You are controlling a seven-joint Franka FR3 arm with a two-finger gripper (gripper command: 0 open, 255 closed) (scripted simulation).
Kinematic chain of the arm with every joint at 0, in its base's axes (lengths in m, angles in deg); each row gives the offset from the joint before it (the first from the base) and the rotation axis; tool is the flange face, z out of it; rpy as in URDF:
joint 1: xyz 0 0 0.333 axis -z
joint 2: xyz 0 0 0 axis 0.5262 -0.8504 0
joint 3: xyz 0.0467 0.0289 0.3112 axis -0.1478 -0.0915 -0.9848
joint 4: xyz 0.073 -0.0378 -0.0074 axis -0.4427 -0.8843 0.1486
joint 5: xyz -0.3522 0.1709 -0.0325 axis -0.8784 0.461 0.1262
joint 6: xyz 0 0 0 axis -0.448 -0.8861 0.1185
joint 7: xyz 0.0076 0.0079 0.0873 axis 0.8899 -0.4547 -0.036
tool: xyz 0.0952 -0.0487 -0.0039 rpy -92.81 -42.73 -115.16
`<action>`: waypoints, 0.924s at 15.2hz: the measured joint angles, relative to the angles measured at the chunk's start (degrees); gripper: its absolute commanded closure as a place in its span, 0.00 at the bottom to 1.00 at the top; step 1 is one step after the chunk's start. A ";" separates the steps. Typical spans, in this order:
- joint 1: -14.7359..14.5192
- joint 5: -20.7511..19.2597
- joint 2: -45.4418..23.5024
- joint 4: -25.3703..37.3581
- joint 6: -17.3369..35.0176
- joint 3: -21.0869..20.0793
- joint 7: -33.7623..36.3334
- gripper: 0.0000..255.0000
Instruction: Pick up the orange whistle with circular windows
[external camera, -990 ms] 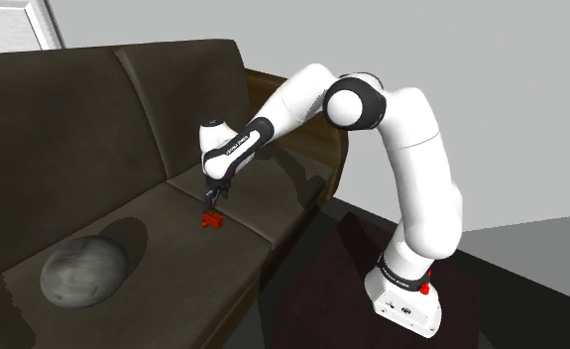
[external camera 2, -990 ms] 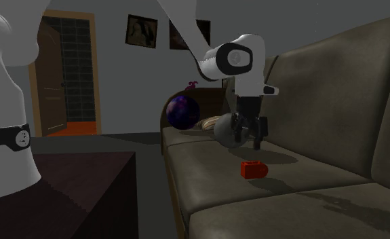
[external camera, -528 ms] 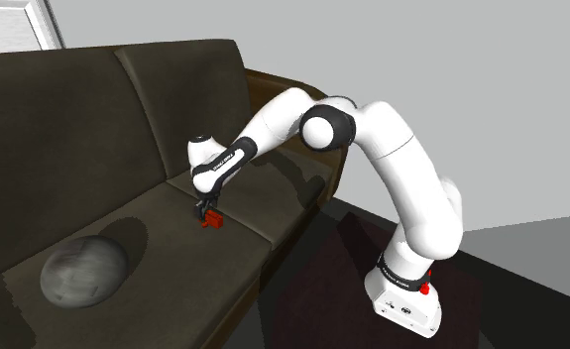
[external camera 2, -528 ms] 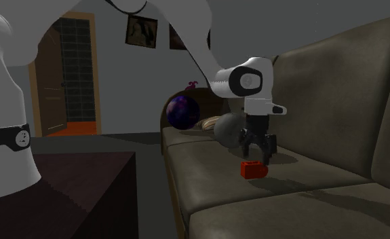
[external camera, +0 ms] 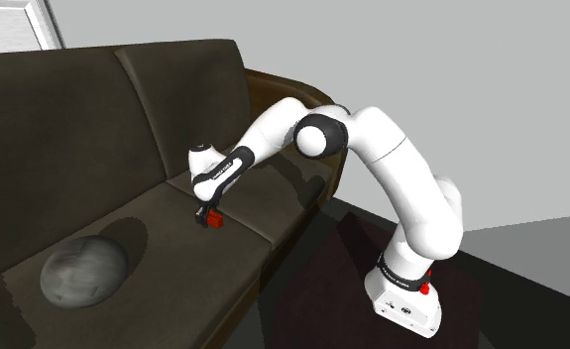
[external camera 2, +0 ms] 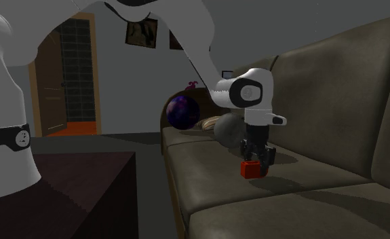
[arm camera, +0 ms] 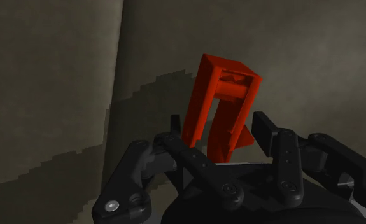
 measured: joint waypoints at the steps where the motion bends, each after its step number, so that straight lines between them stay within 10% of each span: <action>1: -0.01 0.00 -0.06 0.03 0.04 0.01 0.00 1.00; 14: 0.15 0.16 2.36 -0.98 -1.36 -0.21 -0.05 1.00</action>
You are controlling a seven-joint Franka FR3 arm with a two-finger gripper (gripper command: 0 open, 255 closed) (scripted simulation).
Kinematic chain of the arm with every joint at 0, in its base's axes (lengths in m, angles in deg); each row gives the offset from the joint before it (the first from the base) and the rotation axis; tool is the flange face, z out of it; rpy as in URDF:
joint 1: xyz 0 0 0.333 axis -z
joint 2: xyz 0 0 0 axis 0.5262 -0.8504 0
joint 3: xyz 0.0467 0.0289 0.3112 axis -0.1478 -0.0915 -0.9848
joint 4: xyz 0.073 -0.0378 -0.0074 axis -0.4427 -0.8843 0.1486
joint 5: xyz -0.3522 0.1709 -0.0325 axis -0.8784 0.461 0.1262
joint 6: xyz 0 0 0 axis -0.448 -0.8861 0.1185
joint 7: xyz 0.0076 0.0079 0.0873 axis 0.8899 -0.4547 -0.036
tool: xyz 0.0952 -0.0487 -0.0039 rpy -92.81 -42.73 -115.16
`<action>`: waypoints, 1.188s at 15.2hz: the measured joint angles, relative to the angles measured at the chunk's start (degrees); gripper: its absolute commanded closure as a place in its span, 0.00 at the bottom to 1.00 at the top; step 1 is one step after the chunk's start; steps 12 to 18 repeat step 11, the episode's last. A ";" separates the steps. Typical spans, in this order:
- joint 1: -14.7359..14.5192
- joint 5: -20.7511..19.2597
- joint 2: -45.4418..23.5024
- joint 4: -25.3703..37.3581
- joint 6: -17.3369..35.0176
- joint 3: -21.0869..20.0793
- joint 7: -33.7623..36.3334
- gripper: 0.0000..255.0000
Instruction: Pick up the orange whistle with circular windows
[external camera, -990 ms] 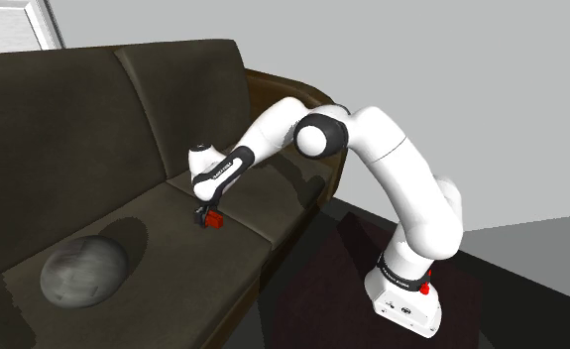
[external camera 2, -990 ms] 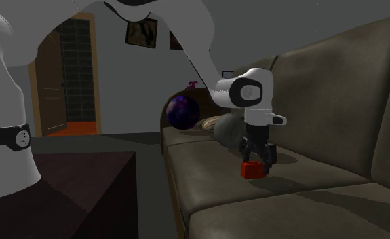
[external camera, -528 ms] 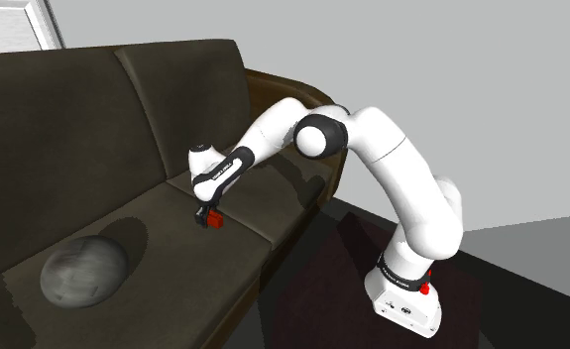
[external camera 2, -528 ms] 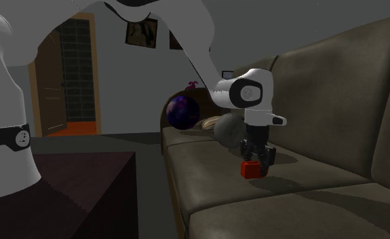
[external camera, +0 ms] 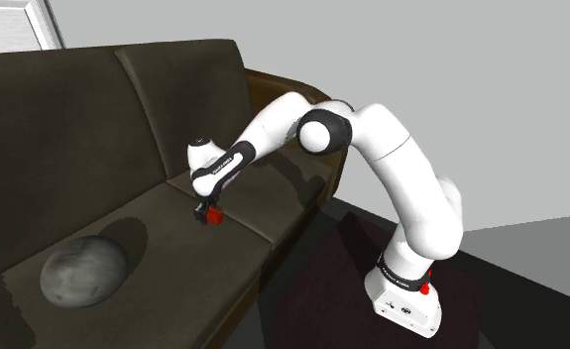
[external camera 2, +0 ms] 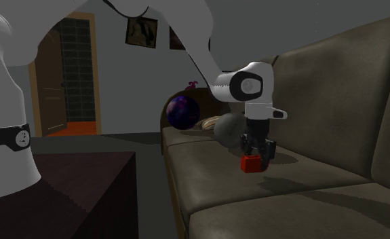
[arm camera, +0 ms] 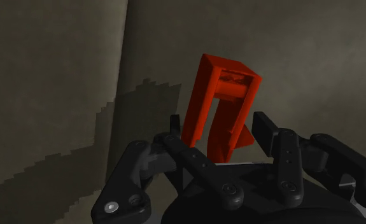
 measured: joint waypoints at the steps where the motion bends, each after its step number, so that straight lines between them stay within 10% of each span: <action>1: 0.01 0.05 0.62 -0.23 -0.39 -0.06 0.02 1.00; 18: 0.44 0.53 6.08 -1.91 -4.17 -0.58 -0.25 1.00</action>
